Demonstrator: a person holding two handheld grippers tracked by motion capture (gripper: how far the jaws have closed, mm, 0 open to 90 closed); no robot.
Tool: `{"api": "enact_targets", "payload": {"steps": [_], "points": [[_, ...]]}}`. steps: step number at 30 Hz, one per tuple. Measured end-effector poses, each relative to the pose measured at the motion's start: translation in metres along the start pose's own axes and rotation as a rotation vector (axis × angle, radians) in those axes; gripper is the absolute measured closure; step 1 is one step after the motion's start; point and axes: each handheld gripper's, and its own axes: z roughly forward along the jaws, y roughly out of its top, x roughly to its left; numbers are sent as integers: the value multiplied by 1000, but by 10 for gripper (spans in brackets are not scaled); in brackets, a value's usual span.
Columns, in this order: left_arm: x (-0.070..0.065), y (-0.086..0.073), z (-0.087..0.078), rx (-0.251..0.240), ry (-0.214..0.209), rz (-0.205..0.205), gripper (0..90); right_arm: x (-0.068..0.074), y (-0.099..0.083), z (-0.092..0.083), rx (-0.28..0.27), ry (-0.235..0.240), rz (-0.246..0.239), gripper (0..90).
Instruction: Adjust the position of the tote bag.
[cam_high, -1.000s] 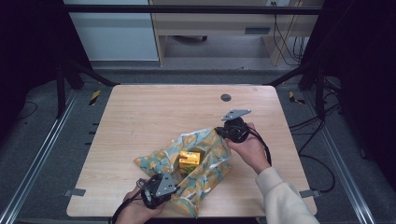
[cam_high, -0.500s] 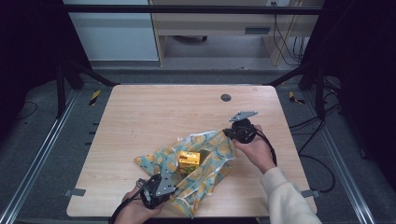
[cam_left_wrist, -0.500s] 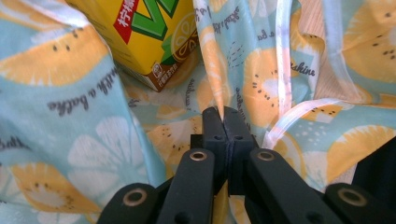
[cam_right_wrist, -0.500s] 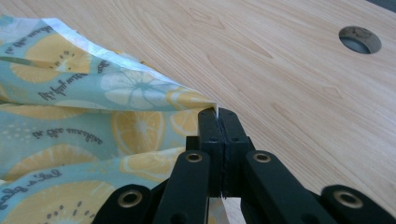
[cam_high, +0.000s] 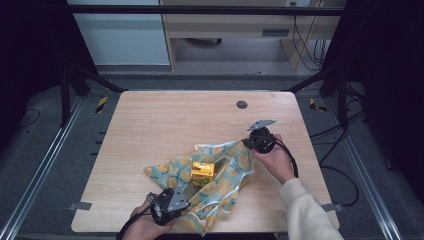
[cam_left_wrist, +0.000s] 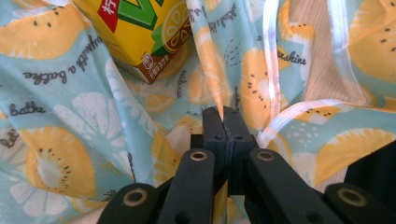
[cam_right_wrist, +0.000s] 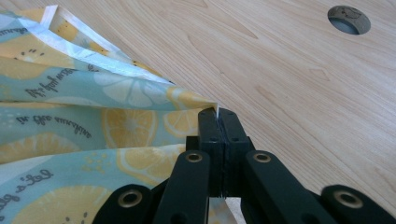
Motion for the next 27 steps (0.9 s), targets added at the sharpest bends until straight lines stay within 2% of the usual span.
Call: {"api": "enact_targets", "payload": {"steps": [7,9,12,15,18,22,27], "points": [[0,0,0,1,-5,-1,900,-1,-1,2,3,-12,8,900],[0,0,-2,-15,10,-2,888,1,0,2,0,-10,4,887],[0,1,-4,-76,47,-28,750,4,2,-4,-32,-10,9,781],[0,3,-9,-129,62,-47,683,9,4,-11,-42,-11,0,638],[-2,4,-15,-175,87,-67,558,14,6,-22,-66,-25,-18,531],[-1,6,-23,-226,100,-84,491,20,8,-42,-105,-25,-24,423],[2,8,-37,-269,122,-107,471,30,4,-69,-160,-13,-41,374]]}}
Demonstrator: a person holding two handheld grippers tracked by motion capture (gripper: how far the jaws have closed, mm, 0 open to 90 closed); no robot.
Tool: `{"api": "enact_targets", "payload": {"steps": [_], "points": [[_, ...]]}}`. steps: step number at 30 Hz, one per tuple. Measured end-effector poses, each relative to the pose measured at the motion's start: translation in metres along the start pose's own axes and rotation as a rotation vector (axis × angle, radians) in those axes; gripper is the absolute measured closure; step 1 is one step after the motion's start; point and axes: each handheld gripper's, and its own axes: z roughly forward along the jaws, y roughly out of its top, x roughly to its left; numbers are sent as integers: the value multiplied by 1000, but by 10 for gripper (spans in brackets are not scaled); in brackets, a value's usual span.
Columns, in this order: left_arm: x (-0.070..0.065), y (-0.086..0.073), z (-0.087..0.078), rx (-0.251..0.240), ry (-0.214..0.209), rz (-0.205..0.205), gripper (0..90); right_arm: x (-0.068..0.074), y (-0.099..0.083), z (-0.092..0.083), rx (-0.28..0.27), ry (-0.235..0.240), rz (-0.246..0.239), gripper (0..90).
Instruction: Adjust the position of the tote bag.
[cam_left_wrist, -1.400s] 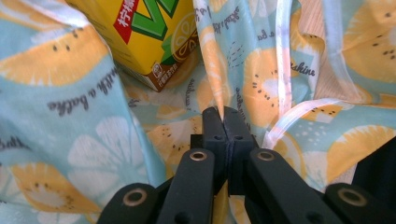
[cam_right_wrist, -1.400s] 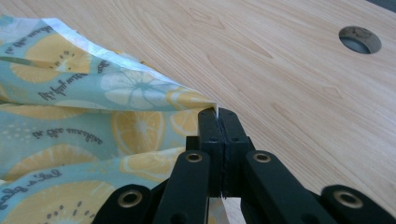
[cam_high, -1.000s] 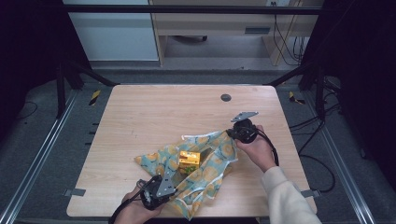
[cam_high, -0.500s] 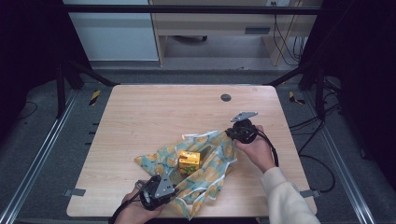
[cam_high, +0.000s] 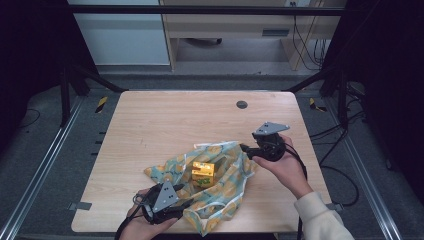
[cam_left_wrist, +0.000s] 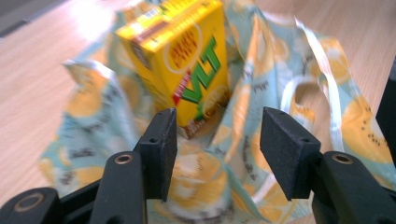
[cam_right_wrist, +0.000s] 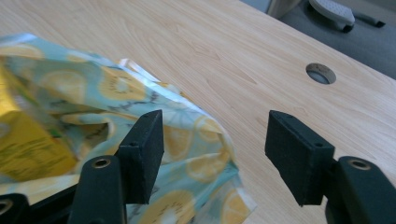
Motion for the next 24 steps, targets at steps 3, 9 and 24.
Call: {"api": "enact_targets", "payload": {"steps": [3,9,24], "points": [[7,3,-10,-25,32,-32,469,7,-4,-9,-13,22,0,357],[26,14,-14,-14,80,-43,415,30,-19,-16,0,80,-29,308],[59,21,26,93,133,-64,322,48,-11,2,30,131,-17,192]]}}
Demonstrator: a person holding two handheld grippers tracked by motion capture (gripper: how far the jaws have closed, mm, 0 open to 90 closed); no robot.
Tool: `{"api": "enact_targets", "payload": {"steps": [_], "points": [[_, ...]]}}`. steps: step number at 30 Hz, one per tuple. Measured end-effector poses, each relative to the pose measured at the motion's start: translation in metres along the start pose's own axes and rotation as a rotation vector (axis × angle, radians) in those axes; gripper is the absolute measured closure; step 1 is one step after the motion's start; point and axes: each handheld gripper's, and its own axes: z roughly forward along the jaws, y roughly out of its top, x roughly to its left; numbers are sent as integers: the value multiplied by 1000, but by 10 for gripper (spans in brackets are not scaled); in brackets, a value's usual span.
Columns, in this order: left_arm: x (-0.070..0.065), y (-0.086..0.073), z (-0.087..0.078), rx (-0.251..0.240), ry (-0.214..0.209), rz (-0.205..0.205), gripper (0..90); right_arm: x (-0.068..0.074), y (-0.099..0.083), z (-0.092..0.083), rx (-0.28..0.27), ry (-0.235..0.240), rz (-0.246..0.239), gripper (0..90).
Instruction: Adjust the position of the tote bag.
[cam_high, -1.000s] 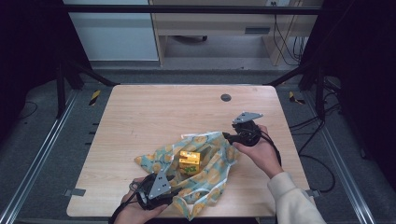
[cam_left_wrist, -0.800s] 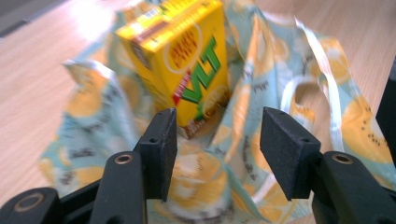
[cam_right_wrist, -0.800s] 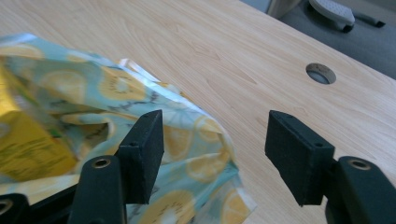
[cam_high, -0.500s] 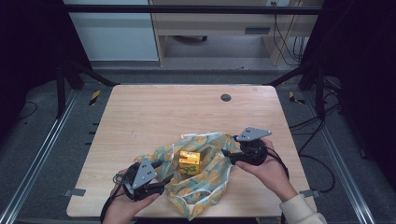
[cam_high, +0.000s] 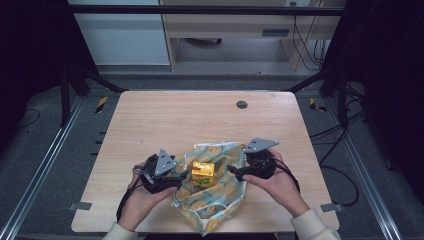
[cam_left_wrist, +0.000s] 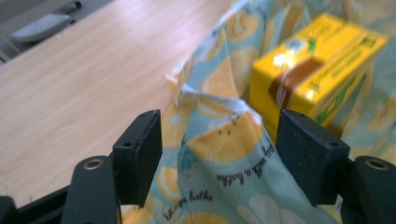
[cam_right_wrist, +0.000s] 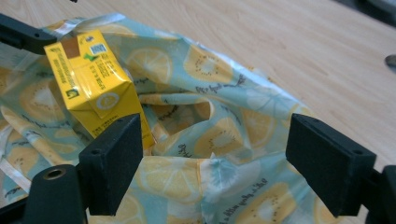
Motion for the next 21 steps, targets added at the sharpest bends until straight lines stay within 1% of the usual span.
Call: {"api": "enact_targets", "payload": {"steps": [1,2,3,4,5,6,7,8,9,10,11,13,14,15,16,18,19,21], "points": [[1,-4,2,27,-13,9,319,1,0,4,13,6,3,189],[0,-5,4,29,-14,3,317,2,-3,9,40,29,5,164],[2,-10,7,45,-12,6,317,3,-4,11,51,38,2,149],[2,-13,9,51,-20,0,325,6,-9,17,86,50,-14,153],[3,-16,15,73,-38,-5,329,7,-12,19,95,46,-28,159],[2,-18,18,84,-54,-12,330,10,-17,22,114,48,-41,182],[1,-19,21,99,-69,-6,338,11,-20,24,120,49,-45,209],[0,-20,23,114,-78,-3,364,12,-23,24,126,49,-53,259],[0,-21,24,113,-78,2,399,13,-26,25,128,47,-58,309],[-1,-21,25,112,-76,7,438,13,-29,25,131,55,-65,363],[-1,-20,25,112,-72,7,476,14,-32,25,134,52,-73,428],[1,-20,25,110,-73,1,571,15,-37,25,146,46,-87,617],[2,-20,25,113,-73,-5,612,15,-40,25,153,52,-90,679],[3,-20,25,115,-72,-3,660,16,-43,26,160,57,-91,775],[3,-21,25,117,-76,-1,704,16,-45,27,156,58,-94,834],[5,-22,25,120,-68,2,781,16,-47,26,144,61,-91,898],[5,-23,24,120,-64,0,812,16,-49,25,134,61,-86,900],[5,-24,20,121,-44,16,849,17,-52,21,117,62,-80,900]]}}
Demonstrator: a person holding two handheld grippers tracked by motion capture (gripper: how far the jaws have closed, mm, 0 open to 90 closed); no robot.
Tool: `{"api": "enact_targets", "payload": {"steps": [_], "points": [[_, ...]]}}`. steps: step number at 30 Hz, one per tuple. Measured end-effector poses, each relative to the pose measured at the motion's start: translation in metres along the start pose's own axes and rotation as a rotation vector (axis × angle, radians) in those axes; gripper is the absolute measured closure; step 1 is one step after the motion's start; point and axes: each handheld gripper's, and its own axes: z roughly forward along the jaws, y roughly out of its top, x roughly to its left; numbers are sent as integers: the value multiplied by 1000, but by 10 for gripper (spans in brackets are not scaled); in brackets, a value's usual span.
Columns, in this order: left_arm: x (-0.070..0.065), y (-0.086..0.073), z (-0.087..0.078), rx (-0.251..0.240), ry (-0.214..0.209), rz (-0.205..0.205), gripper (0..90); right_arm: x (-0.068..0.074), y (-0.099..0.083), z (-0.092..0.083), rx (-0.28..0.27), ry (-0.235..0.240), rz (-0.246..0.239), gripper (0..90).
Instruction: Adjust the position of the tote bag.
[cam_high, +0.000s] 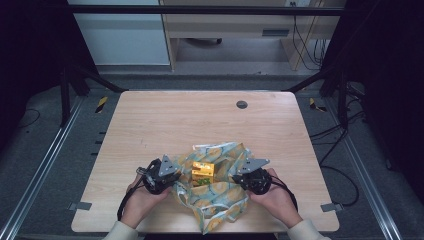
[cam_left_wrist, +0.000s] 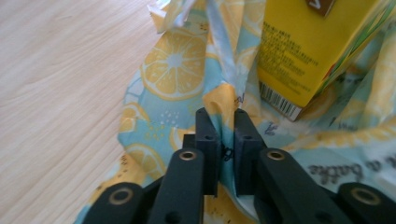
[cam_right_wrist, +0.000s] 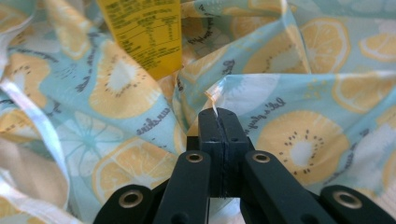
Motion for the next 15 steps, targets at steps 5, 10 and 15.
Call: {"api": "enact_targets", "payload": {"steps": [5,10,15], "points": [[2,-10,-5,48,4,11,887,8,-11,-14,-21,7,-4,900],[2,-17,2,105,42,37,887,13,-22,-12,32,9,-23,900],[7,-25,8,169,51,54,890,14,-27,-9,62,20,-35,900]]}}
